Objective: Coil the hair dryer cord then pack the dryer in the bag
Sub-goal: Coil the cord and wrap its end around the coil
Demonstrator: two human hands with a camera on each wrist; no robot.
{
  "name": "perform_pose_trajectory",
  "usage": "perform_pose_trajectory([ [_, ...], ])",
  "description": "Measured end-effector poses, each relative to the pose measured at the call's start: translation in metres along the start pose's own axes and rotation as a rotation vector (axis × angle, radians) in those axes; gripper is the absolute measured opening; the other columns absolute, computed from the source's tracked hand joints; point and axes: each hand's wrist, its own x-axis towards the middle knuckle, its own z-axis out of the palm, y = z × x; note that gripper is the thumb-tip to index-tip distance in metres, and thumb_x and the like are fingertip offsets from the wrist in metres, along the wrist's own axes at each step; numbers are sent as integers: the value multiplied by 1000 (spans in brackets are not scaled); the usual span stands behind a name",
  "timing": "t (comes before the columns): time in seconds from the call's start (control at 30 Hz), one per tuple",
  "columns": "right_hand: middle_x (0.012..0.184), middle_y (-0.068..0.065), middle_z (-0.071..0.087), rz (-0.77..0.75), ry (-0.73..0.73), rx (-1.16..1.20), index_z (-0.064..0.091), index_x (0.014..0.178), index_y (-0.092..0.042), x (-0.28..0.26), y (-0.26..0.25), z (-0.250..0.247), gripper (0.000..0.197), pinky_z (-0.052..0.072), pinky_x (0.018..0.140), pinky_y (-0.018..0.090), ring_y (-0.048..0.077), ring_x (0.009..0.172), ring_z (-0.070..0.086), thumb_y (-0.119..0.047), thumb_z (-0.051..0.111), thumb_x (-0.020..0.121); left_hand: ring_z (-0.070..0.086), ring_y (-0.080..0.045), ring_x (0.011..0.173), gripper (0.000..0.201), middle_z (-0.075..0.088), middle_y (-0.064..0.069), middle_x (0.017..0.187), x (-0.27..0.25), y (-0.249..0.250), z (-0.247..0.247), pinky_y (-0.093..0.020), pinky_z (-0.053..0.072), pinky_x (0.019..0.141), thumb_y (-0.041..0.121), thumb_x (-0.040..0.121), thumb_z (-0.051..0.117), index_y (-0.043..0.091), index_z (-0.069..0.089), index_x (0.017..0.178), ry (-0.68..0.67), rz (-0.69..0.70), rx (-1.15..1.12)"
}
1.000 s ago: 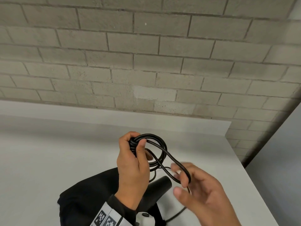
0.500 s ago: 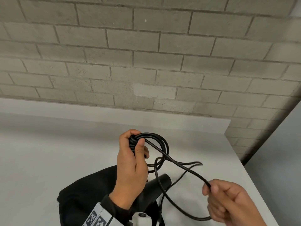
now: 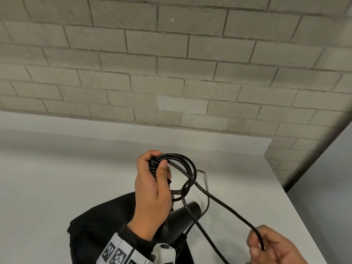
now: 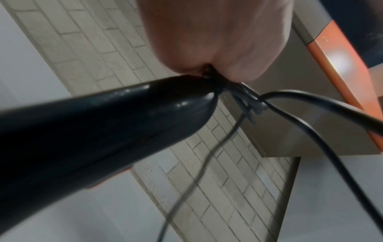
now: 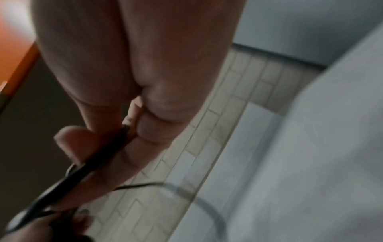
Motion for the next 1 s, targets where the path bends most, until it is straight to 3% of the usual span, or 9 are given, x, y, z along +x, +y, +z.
perform_pose_trajectory([
  [0.1,48,20,45,-35,279,-279,65,62,2,-7,-6,-19,70,25,45,18,15,44,35,-55,94,32,57,-14,67,14,56,1,77,3,-3,-1,-11,44,65,37,96,39,35,43,109,23,0,12],
  [0.23,51,16,58,-232,493,-233,59,58,2,-7,-3,-27,31,54,60,18,32,54,63,-12,70,83,61,-13,73,14,58,4,74,5,-4,-1,-10,44,71,35,96,40,35,43,109,29,15,42],
  [0.3,45,16,44,-162,461,56,48,62,9,-10,3,-20,50,58,53,32,39,41,51,-26,84,65,61,-11,75,15,59,3,76,4,-4,0,-9,44,72,33,96,40,30,44,110,33,23,46],
  [0.4,43,8,34,-139,518,-188,55,55,-5,-14,4,-16,63,30,41,13,14,37,30,-57,89,46,62,-10,78,17,61,1,81,5,-6,-1,-9,44,72,30,98,42,22,44,112,35,21,67],
  [0.5,42,2,32,-163,555,-633,51,40,-16,-15,-2,-30,46,20,41,14,17,40,24,-15,92,60,63,-5,82,15,63,6,86,6,-4,-2,-8,44,72,20,98,44,27,44,111,22,17,86],
  [0.67,47,11,44,-150,808,-649,56,57,-9,-10,-3,-60,32,31,46,4,10,41,35,-5,87,65,66,-7,61,16,64,-3,74,4,-1,0,-9,45,60,24,98,42,37,42,108,-17,-10,31],
  [0.83,106,0,65,-301,646,-559,60,89,-50,5,3,-27,69,46,71,0,-6,84,61,8,83,57,62,-13,53,16,61,-11,63,-2,0,3,-12,45,56,25,97,42,38,41,106,14,-27,41],
  [0.9,115,-17,57,-468,593,-631,52,105,-45,9,-8,10,62,46,83,8,0,102,55,-20,70,52,60,-12,52,15,60,-12,61,-5,1,5,-12,45,55,25,96,42,37,42,106,5,-25,39],
  [1.0,104,-3,62,-758,486,-707,59,97,-24,13,-25,79,37,45,72,23,14,90,57,-29,62,61,59,-12,51,13,59,-13,61,-6,2,5,-11,45,54,28,97,42,37,42,106,-2,-24,31],
])
